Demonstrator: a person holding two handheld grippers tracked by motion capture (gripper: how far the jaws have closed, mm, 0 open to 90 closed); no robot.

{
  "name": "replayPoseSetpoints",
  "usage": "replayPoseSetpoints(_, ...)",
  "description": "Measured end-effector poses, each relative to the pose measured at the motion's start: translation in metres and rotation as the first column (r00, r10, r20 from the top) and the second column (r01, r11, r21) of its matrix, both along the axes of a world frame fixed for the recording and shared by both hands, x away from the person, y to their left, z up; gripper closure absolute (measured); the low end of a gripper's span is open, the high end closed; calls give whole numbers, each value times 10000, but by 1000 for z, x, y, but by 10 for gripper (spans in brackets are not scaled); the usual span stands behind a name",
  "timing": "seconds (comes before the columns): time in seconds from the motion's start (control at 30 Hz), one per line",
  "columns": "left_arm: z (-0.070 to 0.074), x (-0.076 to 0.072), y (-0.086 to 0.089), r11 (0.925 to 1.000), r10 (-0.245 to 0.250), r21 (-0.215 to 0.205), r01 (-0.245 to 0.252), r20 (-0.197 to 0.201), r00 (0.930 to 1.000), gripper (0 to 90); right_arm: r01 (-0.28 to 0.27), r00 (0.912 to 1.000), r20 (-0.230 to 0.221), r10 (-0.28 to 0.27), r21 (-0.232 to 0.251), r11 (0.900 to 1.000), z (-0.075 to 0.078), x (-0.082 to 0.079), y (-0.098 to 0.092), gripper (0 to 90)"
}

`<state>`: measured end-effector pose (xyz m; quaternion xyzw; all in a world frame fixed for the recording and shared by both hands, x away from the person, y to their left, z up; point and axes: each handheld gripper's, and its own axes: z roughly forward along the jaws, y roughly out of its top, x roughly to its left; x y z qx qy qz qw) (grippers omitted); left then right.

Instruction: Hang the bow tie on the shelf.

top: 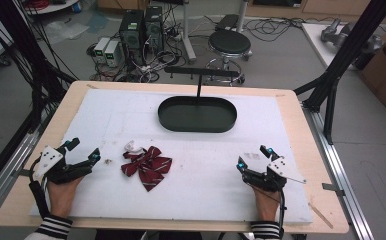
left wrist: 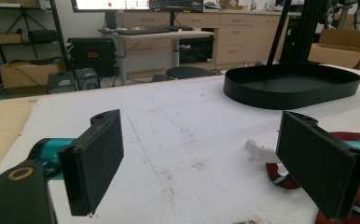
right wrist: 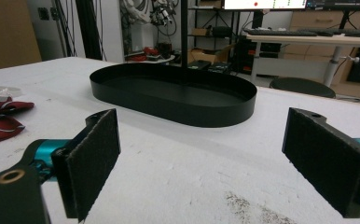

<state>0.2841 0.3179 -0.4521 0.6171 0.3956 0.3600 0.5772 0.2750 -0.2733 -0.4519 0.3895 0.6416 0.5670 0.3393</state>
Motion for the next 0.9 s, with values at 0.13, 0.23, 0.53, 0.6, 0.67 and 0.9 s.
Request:
replayPoseSetpoints(0.13, 0, 0, 0, 10000, 29, 8, -29, -9, 10000, 153, 7, 10000, 40, -7, -24, 10000, 0, 0, -1, 104)
replayPoseSetpoints(0.23, 0, 0, 0, 10000, 17, 14, -17, -44, 10000, 153, -5, 10000, 19, 5, 13, 10000, 0, 0, -1, 104)
replayPoseSetpoints(0.53, 0, 1, 0, 10000, 24, -15, -24, -146, 9999, 152, 5, 10000, 71, -4, -41, 10000, 0, 0, 0, 104)
replayPoseSetpoints(0.6, 0, 2, 0, 10000, 11, -49, -12, -148, 9999, 152, 24, 10000, 39, -24, -37, 10000, 0, 0, 0, 104)
replayPoseSetpoints(0.67, 1, 2, 1, 10000, -3, -40, 3, -209, 9998, 152, 21, 10000, 38, -21, -35, 10000, 0, 0, 0, 104)
replayPoseSetpoints(0.9, 2, 3, 1, 9999, -97, -38, 96, -401, 9992, 151, 16, 10000, 42, -15, -44, 10000, 0, 0, 0, 104)
